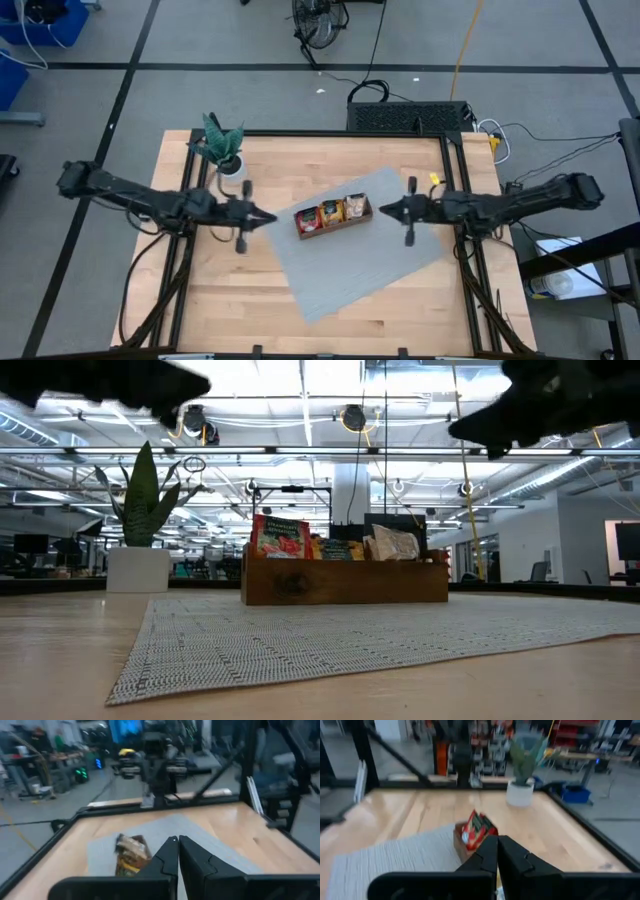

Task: Pick & Place Tea
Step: Return to Home Position

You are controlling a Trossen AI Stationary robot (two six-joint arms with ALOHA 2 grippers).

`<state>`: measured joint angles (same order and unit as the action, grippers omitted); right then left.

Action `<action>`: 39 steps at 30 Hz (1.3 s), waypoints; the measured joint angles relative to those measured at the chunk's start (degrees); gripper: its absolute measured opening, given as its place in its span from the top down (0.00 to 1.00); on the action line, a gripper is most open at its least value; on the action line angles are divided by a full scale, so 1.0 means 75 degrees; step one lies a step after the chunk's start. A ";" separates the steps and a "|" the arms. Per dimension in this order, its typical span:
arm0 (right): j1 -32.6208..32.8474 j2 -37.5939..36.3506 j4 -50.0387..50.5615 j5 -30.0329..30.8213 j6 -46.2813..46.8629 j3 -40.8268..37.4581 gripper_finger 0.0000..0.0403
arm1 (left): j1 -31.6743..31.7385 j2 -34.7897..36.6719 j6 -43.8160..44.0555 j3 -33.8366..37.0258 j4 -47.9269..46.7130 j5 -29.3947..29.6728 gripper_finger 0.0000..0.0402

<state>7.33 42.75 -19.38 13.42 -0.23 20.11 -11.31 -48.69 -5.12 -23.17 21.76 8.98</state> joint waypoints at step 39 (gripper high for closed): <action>0.1454 -0.5494 0.1398 0.1417 -0.0720 -0.2566 1.00 | 0.0571 0.6009 0.0992 0.2997 -0.2664 -0.1083 0.95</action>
<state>18.24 1.54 -8.90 24.05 -5.63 0.86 -7.03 -3.63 2.32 -0.70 1.78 0.86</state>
